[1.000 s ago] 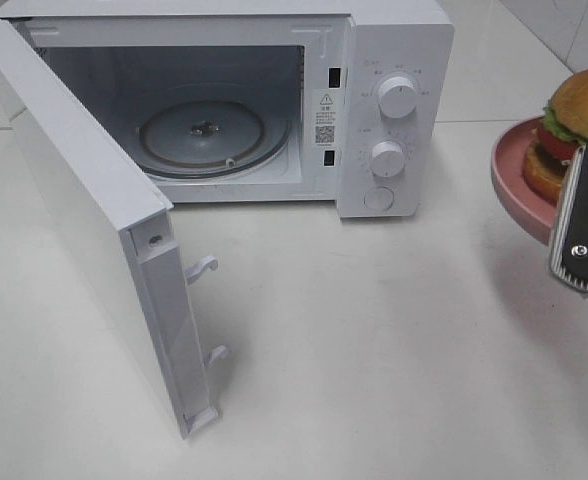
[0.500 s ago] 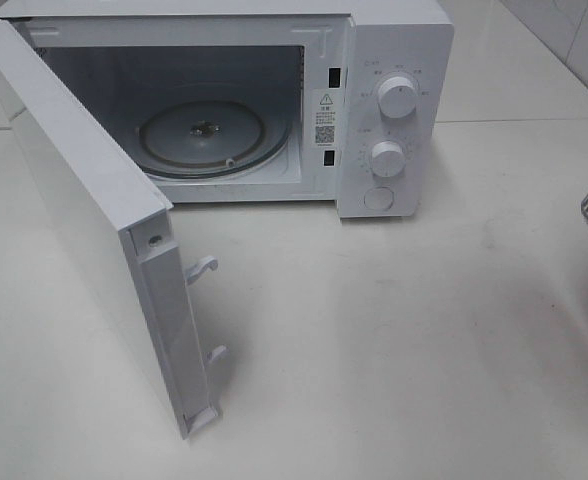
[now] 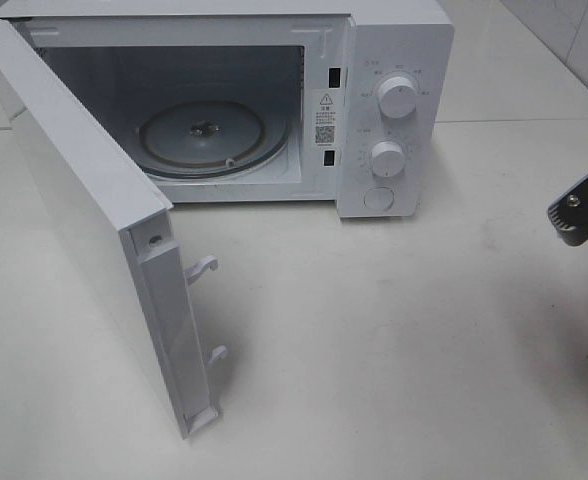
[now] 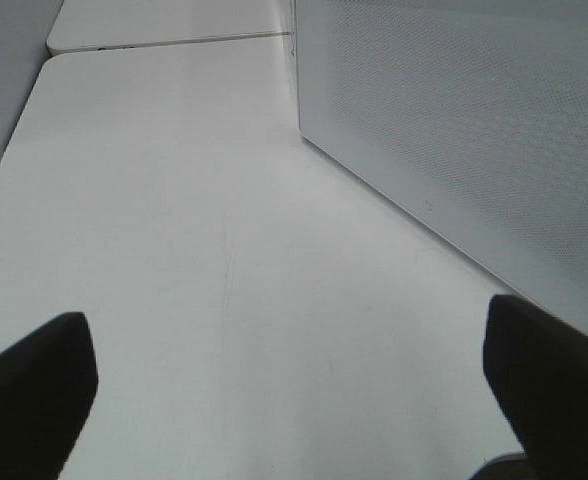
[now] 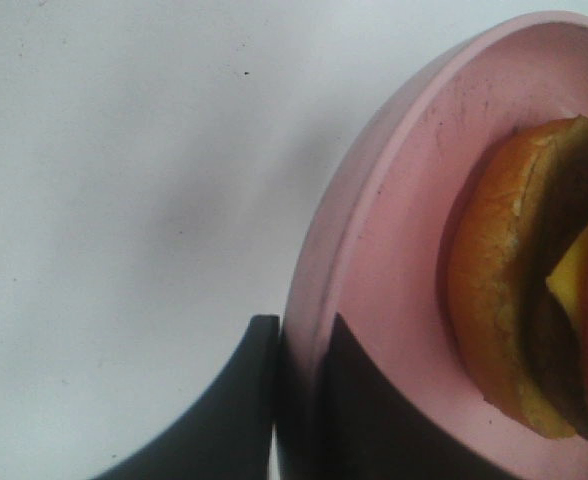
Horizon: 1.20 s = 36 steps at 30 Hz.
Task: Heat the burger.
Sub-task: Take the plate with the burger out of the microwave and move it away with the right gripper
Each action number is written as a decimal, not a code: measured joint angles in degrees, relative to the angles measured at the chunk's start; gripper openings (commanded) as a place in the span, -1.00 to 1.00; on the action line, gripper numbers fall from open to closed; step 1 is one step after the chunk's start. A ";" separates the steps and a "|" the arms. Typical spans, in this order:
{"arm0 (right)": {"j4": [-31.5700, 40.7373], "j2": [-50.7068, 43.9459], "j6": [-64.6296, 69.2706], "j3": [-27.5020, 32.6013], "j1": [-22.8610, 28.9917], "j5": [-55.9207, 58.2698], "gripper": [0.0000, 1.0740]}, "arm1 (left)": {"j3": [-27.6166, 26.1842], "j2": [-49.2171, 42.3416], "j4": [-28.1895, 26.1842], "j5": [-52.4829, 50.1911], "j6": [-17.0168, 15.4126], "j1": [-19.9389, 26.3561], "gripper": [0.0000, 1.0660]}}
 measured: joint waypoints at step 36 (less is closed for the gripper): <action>-15.18 32.26 39.36 -0.17 0.00 -10.08 -0.94 | 0.00 0.00 0.00 0.00 0.00 0.00 0.83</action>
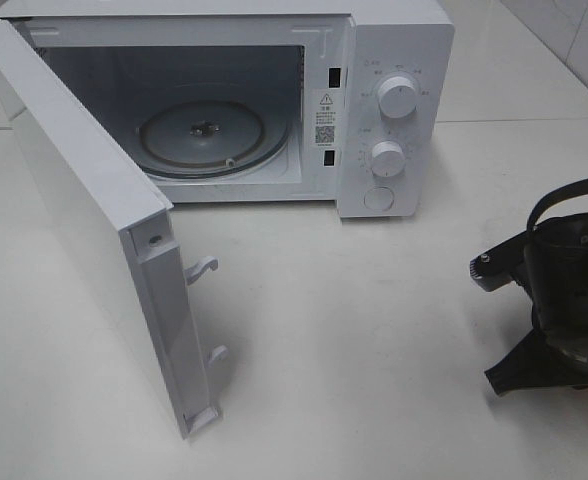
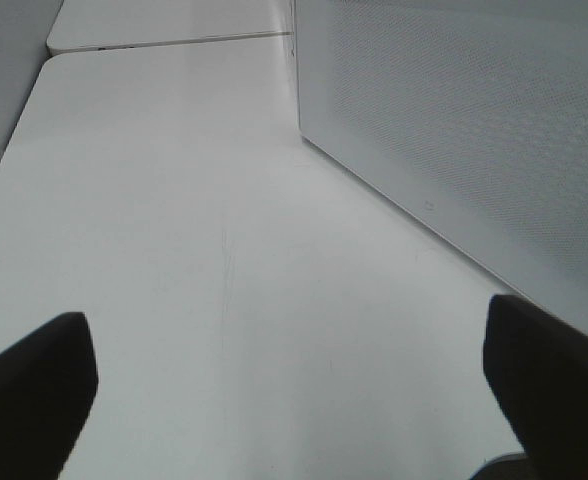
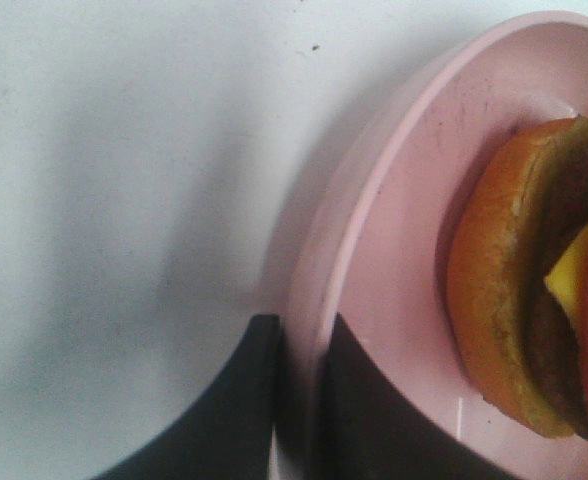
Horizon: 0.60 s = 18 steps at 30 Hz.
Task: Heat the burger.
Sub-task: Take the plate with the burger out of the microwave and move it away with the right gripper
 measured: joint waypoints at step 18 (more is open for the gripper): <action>-3.78 2.35 4.01 -0.40 0.06 0.46 -0.13 | 0.00 0.00 0.00 0.00 0.00 0.00 0.83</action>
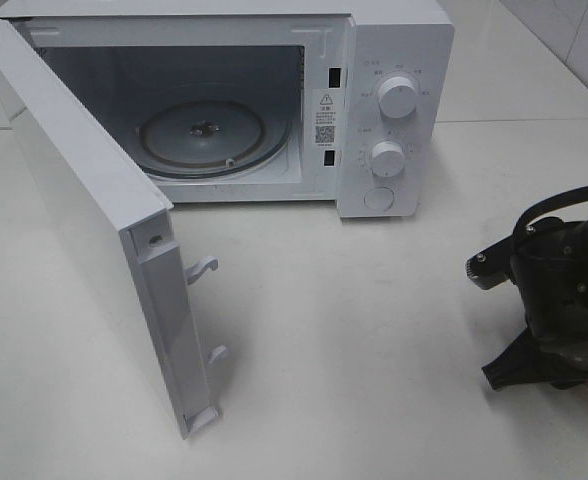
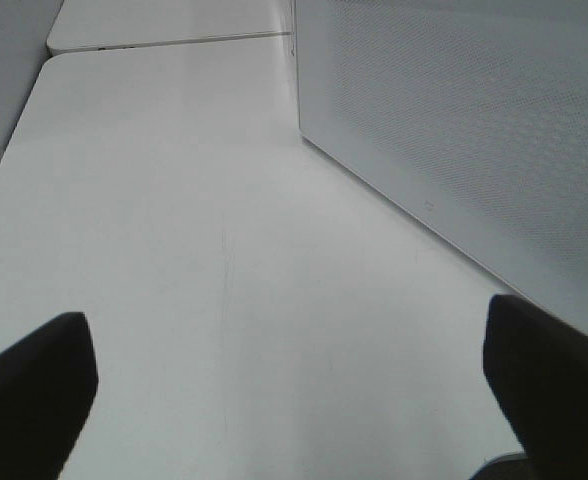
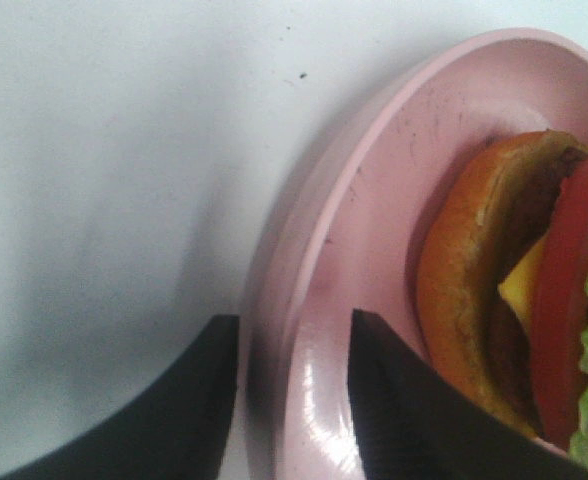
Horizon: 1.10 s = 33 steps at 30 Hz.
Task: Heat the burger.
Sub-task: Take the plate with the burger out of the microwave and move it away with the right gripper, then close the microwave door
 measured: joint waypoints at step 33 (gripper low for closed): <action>46.18 -36.21 -58.04 -3.84 0.00 5.10 0.47 | 0.00 0.00 0.00 0.00 0.00 0.00 0.83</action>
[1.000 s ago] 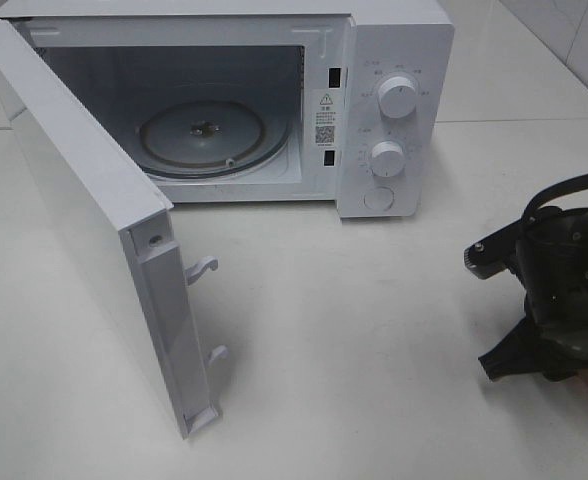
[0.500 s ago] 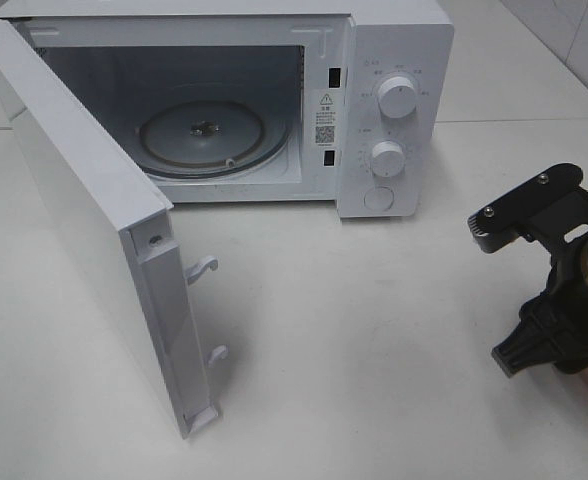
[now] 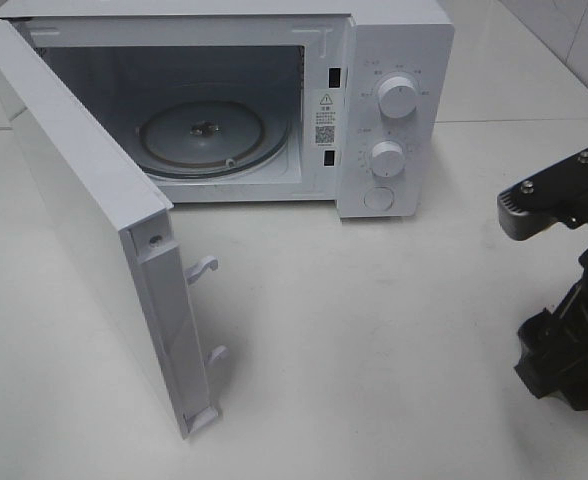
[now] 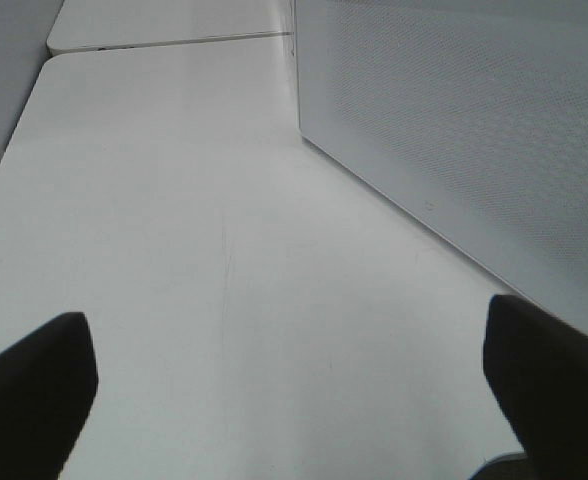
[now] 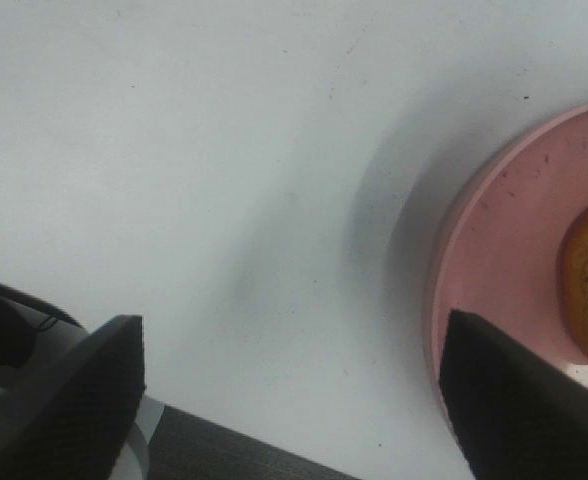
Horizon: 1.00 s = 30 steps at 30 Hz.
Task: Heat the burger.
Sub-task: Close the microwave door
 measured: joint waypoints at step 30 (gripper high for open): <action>6.70 -39.76 -8.14 -2.41 -2.81 17.65 0.42 | 0.00 0.00 0.00 0.00 0.00 0.00 0.83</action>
